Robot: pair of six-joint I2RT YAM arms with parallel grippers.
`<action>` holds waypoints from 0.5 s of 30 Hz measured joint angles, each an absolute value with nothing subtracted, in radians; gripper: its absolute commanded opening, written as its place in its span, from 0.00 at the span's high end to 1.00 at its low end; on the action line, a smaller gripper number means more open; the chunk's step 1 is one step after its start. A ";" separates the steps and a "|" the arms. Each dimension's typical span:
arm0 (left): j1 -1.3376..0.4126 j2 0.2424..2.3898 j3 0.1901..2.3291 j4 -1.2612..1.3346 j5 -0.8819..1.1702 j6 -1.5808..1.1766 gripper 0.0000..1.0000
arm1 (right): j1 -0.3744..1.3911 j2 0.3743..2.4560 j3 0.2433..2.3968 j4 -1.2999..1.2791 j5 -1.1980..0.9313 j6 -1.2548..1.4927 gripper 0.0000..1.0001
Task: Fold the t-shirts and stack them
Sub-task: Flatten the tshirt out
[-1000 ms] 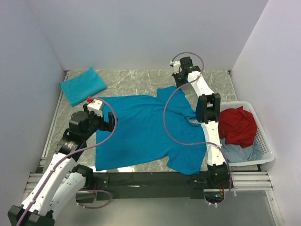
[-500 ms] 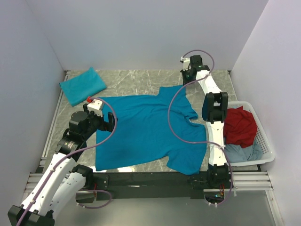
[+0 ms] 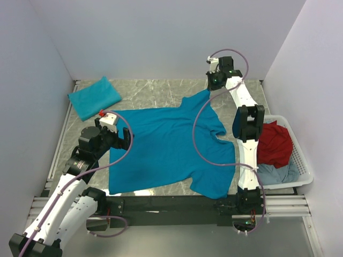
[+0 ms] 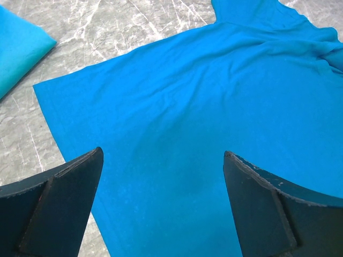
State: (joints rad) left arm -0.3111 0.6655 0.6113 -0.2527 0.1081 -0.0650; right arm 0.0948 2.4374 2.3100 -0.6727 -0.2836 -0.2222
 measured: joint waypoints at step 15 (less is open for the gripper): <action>-0.311 0.672 0.611 -0.253 0.108 -0.065 0.01 | 0.117 2.290 1.903 -0.622 -0.337 -0.247 1.00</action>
State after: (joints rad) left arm -0.3111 0.6716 0.6113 -0.2527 0.1081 -0.0647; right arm 0.1165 2.2902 1.9026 -0.6216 -0.3367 -0.2470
